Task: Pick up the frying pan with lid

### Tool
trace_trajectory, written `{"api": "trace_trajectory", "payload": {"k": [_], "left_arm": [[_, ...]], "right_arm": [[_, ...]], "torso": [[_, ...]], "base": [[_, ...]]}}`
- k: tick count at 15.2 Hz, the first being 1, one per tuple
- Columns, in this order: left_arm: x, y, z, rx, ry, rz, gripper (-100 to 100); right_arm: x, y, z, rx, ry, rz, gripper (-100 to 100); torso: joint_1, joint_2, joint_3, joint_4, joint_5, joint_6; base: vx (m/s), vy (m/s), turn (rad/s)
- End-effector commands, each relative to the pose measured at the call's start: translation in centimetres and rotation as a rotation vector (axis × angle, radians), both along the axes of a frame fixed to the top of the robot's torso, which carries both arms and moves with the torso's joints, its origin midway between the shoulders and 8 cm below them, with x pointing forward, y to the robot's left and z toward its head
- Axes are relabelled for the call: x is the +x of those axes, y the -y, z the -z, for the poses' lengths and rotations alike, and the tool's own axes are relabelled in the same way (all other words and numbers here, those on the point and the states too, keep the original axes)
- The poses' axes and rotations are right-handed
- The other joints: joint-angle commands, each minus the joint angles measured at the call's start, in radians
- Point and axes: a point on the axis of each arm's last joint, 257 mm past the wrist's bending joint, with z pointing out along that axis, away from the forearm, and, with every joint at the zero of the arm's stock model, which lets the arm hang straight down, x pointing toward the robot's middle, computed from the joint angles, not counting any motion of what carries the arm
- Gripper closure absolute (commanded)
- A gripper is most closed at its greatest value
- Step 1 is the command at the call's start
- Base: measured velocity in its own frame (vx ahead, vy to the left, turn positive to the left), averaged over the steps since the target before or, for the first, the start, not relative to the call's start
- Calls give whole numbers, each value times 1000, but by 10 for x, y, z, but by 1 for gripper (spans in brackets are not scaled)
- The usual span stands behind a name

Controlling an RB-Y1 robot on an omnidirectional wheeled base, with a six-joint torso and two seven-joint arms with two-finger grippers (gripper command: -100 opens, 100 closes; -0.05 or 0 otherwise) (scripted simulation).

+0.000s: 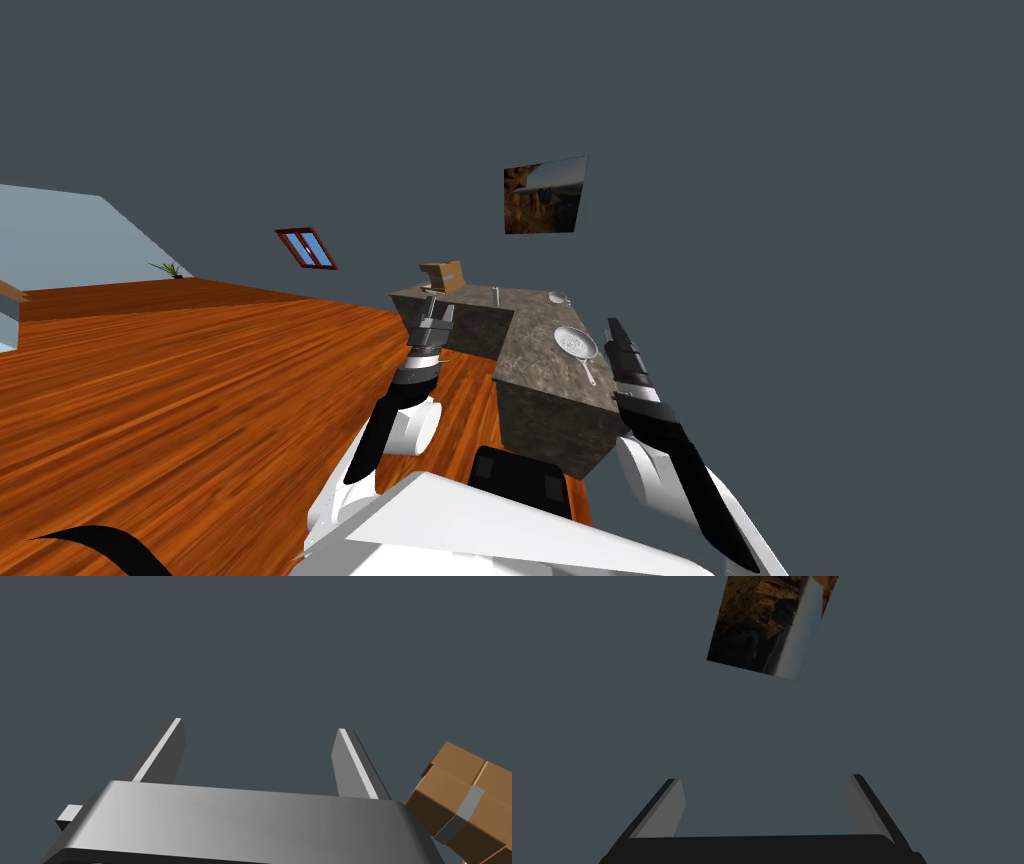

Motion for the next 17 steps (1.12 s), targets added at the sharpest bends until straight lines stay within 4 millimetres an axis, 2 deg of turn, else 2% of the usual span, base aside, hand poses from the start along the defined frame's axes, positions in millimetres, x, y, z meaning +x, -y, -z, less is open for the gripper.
{"api": "trace_trajectory", "payload": {"k": [1, 2, 3, 4, 5, 6, 9, 11, 12, 13, 14, 15, 17], "left_arm": [[0, 0, 0, 0, 0, 0, 0], [0, 0, 0, 0, 0, 0, 0], [0, 0, 0, 0, 0, 0, 0], [0, 0, 0, 0, 0, 0, 0], [0, 0, 0, 0, 0, 0, 0], [0, 0, 0, 0, 0, 0, 0], [0, 0, 0, 0, 0, 0, 0], [0, 0, 0, 0, 0, 0, 0], [0, 0, 0, 0, 0, 0, 0], [0, 0, 0, 0, 0, 0, 0], [0, 0, 0, 0, 0, 0, 0], [0, 0, 0, 0, 0, 0, 0], [0, 0, 0, 0, 0, 0, 0]], "right_arm": [[14, 0, 15, -36, -42, 15, -100], [14, 0, 15, -36, -42, 15, -100], [29, -1, 25, -80, -77, 33, -100], [30, 0, 29, -80, -86, 34, -100], [43, -1, 35, -126, -113, 52, -100], [46, 1, 44, -127, -133, 53, -100], [74, 2, 64, -220, -202, 91, -100], [80, 3, 76, -228, -233, 95, -100], [95, 3, 82, -279, -266, 115, -100], [97, 5, 91, -282, -285, 117, -100], [97, 5, 92, -282, -286, 116, -100], [110, 6, 97, -335, -319, 139, -100], [114, 7, 108, -338, -341, 137, -100]], "torso": [[0, 0, 0, 0, 0, 0], [0, 0, 0, 0, 0, 0], [0, 0, 0, 0, 0, 0], [0, 0, 0, 0, 0, 0], [0, 0, 0, 0, 0, 0], [0, 0, 0, 0, 0, 0], [1, 0, 0, 0, 0, 0], [0, 0, 0, 0, 0, 0], [0, 0, 0, 0, 0, 0], [0, 0, 0, 0, 0, 0], [0, 0, 0, 0, 0, 0], [0, 0, 0, 0, 0, 0], [0, 0, 0, 0, 0, 0]], "base": [[6, 24, -10], [4, 16, -2], [5, 20, -13], [4, 23, -11], [5, 26, -18], [8, 29, -10], [9, 32, -18], [5, 24, -9], [5, 23, -13], [6, 24, -15], [5, 17, -6], [3, 20, -17], [4, 21, -11]]}}
